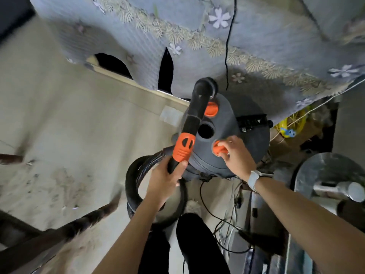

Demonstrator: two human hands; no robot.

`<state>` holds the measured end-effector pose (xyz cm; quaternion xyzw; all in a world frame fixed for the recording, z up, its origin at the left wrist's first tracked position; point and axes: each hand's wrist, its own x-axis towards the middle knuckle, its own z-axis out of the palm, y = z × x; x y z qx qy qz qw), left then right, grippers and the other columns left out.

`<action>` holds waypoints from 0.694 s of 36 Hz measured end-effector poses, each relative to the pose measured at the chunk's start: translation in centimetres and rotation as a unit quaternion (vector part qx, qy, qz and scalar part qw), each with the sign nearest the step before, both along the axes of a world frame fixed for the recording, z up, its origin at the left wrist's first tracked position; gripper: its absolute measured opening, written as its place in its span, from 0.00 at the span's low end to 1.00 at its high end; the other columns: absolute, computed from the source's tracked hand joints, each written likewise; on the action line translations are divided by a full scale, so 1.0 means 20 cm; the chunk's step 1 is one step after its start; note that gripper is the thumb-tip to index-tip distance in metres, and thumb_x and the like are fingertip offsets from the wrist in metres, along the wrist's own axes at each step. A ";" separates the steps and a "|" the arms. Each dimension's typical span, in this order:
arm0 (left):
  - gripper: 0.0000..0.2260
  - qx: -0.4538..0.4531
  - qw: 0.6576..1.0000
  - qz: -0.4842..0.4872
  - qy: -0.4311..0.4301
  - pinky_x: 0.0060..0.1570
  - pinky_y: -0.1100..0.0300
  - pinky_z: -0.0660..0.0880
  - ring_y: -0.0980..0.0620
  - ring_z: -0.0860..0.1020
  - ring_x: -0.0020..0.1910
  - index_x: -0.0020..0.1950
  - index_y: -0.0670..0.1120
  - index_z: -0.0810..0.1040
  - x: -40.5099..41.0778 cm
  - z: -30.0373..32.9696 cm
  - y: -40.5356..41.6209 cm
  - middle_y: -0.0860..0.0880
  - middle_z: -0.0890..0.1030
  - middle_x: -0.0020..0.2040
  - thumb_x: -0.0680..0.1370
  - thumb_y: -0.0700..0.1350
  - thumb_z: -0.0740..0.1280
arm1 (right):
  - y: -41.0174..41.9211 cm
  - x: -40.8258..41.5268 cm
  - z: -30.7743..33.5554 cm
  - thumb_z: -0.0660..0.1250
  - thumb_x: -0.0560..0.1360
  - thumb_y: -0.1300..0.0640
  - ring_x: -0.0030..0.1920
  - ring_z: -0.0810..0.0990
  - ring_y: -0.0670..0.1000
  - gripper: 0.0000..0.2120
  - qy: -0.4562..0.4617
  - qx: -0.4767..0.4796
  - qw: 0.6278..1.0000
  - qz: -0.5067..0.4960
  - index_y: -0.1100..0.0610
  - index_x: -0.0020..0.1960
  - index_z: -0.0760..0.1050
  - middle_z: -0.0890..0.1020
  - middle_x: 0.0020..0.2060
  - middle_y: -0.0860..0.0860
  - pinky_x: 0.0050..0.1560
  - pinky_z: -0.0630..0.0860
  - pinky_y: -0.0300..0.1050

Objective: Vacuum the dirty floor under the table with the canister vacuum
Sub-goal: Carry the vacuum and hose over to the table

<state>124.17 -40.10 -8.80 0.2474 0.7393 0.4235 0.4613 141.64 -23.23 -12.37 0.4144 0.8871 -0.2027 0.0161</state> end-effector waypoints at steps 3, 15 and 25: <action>0.08 -0.004 0.998 0.061 0.005 0.32 0.61 0.70 0.53 0.73 0.26 0.40 0.50 0.73 0.02 -0.01 0.07 0.50 0.77 0.30 0.78 0.49 0.66 | 0.05 -0.01 0.00 0.70 0.70 0.67 0.52 0.72 0.62 0.12 -0.020 0.008 0.999 0.029 0.62 0.53 0.78 0.75 0.51 0.60 0.47 0.75 0.55; 0.11 -0.063 0.992 0.100 0.045 0.39 0.49 0.74 0.52 0.74 0.26 0.41 0.43 0.73 0.08 -0.03 0.09 0.45 0.78 0.31 0.78 0.50 0.66 | 0.06 0.04 -0.05 0.79 0.62 0.63 0.43 0.76 0.64 0.18 0.047 0.024 0.999 -0.008 0.64 0.46 0.74 0.75 0.42 0.61 0.42 0.77 0.55; 0.10 -0.061 0.991 0.108 0.049 0.38 0.53 0.74 0.54 0.74 0.26 0.41 0.43 0.73 0.11 -0.03 0.09 0.48 0.77 0.30 0.77 0.48 0.66 | 0.02 0.04 -0.05 0.76 0.69 0.54 0.43 0.77 0.63 0.15 0.029 0.051 0.994 -0.095 0.62 0.49 0.76 0.81 0.40 0.59 0.44 0.72 0.54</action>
